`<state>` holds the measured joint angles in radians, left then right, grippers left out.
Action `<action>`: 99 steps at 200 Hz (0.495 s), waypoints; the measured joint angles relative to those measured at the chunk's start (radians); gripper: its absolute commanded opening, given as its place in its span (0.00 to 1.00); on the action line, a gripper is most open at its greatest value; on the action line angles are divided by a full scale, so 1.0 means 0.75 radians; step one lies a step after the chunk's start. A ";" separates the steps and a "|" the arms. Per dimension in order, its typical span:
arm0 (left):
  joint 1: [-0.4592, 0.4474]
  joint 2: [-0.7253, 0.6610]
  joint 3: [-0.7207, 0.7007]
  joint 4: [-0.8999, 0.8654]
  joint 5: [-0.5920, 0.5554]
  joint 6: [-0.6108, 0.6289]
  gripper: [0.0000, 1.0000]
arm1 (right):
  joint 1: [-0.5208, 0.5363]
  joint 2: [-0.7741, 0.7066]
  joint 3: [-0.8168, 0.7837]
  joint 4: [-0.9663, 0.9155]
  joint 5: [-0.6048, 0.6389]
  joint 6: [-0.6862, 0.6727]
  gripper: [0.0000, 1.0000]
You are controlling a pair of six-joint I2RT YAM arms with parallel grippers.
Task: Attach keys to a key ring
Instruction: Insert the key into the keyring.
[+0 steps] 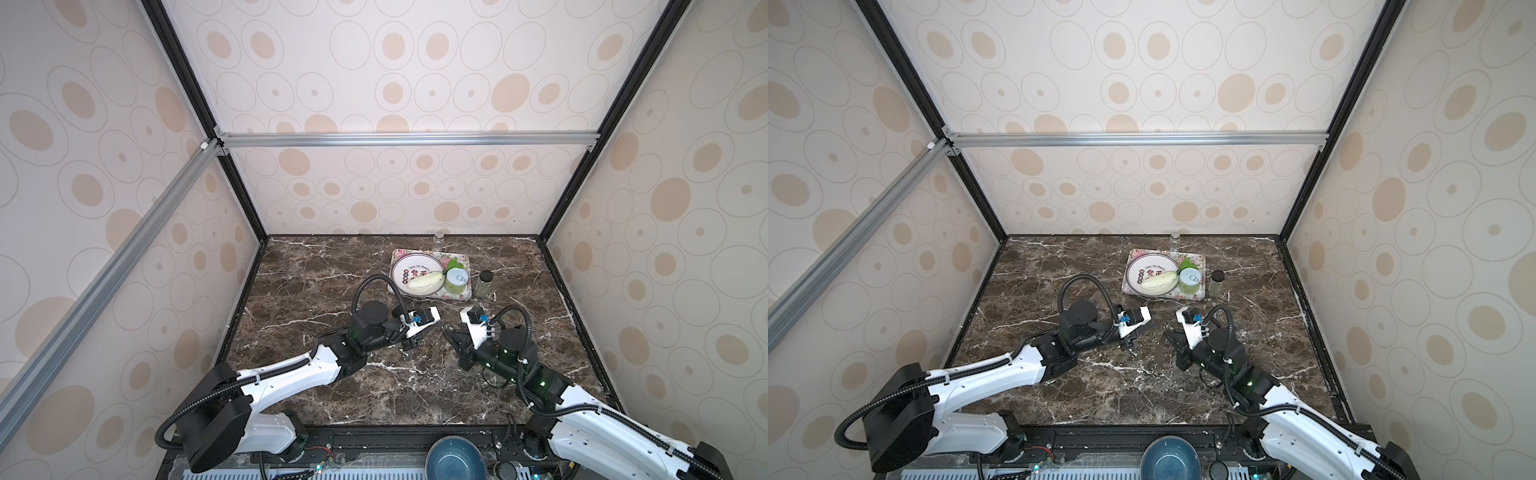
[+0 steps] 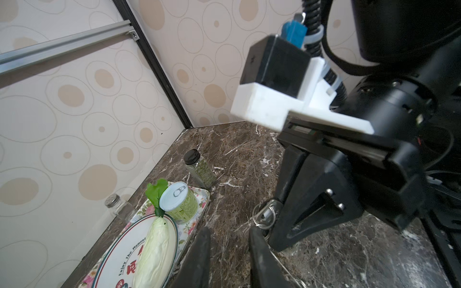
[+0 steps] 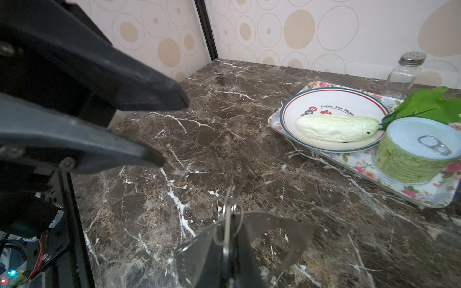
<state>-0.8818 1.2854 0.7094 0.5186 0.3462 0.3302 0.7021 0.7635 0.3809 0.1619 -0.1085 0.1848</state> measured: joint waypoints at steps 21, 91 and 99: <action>0.000 -0.040 -0.041 0.047 -0.058 -0.002 0.29 | 0.016 0.050 0.083 -0.099 0.053 -0.016 0.00; 0.069 -0.274 -0.305 0.356 -0.397 -0.120 0.41 | 0.215 0.228 0.590 -0.649 0.316 -0.104 0.00; 0.085 -0.291 -0.326 0.386 -0.425 -0.140 0.45 | 0.230 0.244 0.654 -0.721 0.340 -0.111 0.00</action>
<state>-0.8181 1.0668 0.4652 0.8078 0.0277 0.2249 0.8749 0.9463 0.8711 -0.3790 0.1467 0.1013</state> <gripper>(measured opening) 0.412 0.059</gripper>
